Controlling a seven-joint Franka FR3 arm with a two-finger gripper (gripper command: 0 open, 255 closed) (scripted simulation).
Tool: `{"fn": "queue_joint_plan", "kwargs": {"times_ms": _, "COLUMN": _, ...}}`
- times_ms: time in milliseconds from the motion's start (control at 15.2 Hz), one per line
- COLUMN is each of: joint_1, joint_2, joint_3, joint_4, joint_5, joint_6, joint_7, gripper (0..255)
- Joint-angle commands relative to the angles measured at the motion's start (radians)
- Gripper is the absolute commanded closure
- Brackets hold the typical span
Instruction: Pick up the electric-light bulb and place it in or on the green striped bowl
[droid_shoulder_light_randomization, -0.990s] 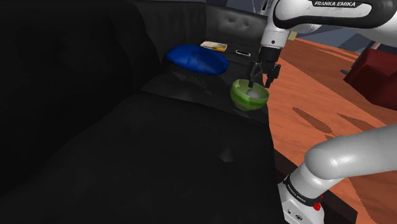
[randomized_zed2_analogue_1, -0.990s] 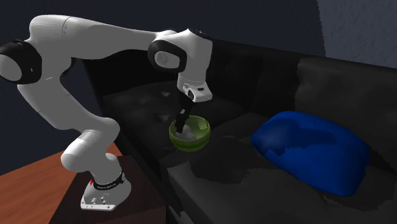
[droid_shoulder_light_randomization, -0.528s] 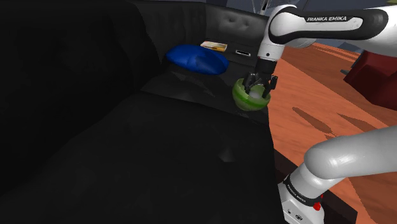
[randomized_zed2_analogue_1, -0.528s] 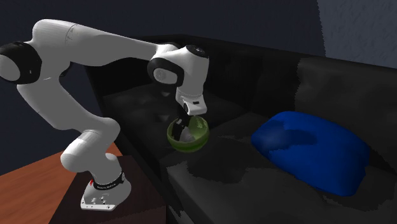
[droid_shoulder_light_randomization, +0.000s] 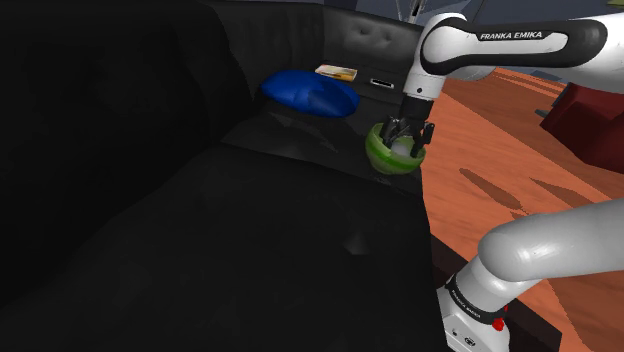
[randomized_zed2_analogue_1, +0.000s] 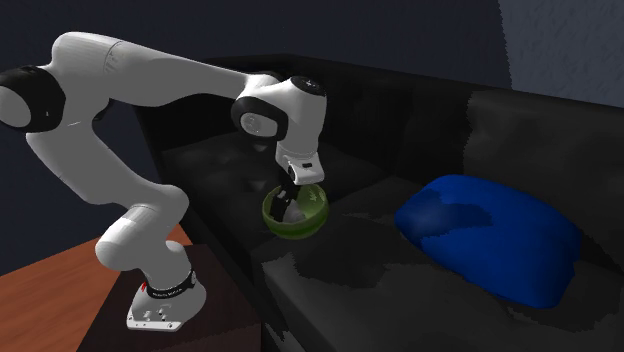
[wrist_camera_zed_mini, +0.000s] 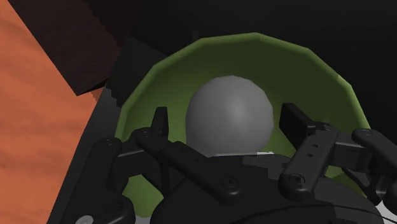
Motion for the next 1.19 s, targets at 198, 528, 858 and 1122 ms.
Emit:
{"fn": "queue_joint_plan", "kwargs": {"times_ms": 198, "joint_1": -0.002, "joint_2": 0.002, "joint_3": -0.002, "joint_4": -0.006, "joint_5": -0.003, "joint_6": -0.003, "joint_7": -0.002, "gripper": 255}}
{"fn": "queue_joint_plan", "kwargs": {"times_ms": 528, "joint_1": -0.003, "joint_2": 0.005, "joint_3": -0.002, "joint_4": -0.007, "joint_5": -0.004, "joint_6": 0.0, "joint_7": -0.003, "gripper": 255}}
{"fn": "queue_joint_plan", "kwargs": {"times_ms": 858, "joint_1": -0.002, "joint_2": -0.002, "joint_3": -0.003, "joint_4": 0.03, "joint_5": -0.004, "joint_6": -0.042, "joint_7": 0.004, "gripper": 255}}
{"fn": "queue_joint_plan", "kwargs": {"times_ms": 1122, "joint_1": -0.003, "joint_2": -0.003, "joint_3": -0.007, "joint_4": 0.083, "joint_5": -0.007, "joint_6": -0.096, "joint_7": 0.01, "gripper": 255}}
